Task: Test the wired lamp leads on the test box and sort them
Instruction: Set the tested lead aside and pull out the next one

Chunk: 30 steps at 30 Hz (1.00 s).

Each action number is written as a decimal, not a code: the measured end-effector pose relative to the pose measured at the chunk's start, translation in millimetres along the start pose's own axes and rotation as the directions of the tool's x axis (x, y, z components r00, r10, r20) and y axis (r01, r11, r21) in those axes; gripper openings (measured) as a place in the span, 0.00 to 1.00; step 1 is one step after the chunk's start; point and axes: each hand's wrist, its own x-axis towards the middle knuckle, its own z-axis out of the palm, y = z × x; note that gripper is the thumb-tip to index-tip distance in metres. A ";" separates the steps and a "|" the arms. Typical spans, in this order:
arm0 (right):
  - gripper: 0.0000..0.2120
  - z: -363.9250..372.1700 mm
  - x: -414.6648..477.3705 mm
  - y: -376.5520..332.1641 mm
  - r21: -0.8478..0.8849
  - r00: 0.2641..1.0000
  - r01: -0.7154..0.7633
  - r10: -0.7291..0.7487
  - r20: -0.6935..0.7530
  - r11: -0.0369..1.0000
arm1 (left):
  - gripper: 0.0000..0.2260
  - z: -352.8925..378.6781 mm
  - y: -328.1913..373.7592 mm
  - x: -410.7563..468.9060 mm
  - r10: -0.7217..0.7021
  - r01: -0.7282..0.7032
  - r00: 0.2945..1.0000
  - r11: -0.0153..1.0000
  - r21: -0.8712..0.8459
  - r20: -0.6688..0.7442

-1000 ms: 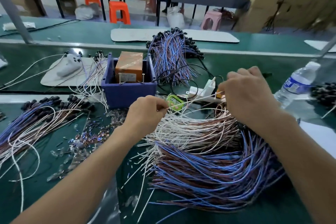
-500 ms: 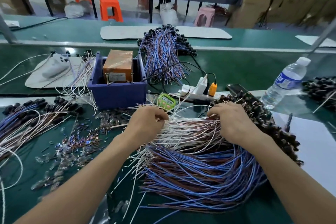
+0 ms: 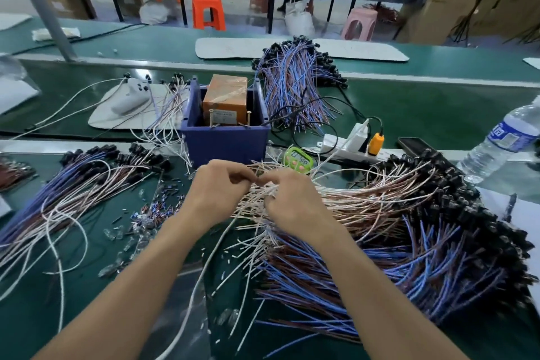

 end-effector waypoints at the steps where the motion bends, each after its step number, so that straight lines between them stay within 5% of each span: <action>1: 0.19 7.2 4.6 -6.8 0.015 1.000 0.008 -0.008 0.011 1.000 | 0.12 -9.6 -7.8 -3.3 -0.010 0.010 1.000 1.000 -0.010 -0.022; 8: 0.14 61.7 36.2 -54.0 0.083 0.994 0.031 -0.039 0.101 0.996 | 0.24 -78.7 -71.7 -30.5 -0.177 0.183 0.954 0.983 0.002 -0.242; 12: 0.14 91.3 56.2 -84.8 0.087 0.983 0.069 -0.083 0.167 0.994 | 0.16 -112.3 -98.0 -44.8 -0.214 0.223 0.931 0.975 -0.004 -0.295; 15: 0.17 113.1 71.5 -108.2 0.089 0.972 0.097 -0.113 0.206 0.991 | 0.08 -128.0 -111.4 -57.3 -0.212 0.282 0.852 0.956 0.079 -0.479; 17: 0.22 124.6 81.0 -123.3 0.049 0.958 0.152 -0.159 0.238 0.987 | 0.11 -133.6 -122.4 -62.4 -0.191 0.344 0.798 0.923 0.173 -0.571; 23: 0.35 155.7 107.8 -150.1 -0.150 0.905 0.316 -0.250 0.344 0.937 | 0.29 -136.2 -164.8 -70.9 -0.308 0.429 0.863 0.865 0.259 -0.400; 30: 0.24 165.1 116.8 -155.0 -0.278 0.957 0.290 -0.269 0.112 0.916 | 0.22 -125.8 -180.0 -74.5 -0.284 0.408 0.843 0.891 0.200 -0.457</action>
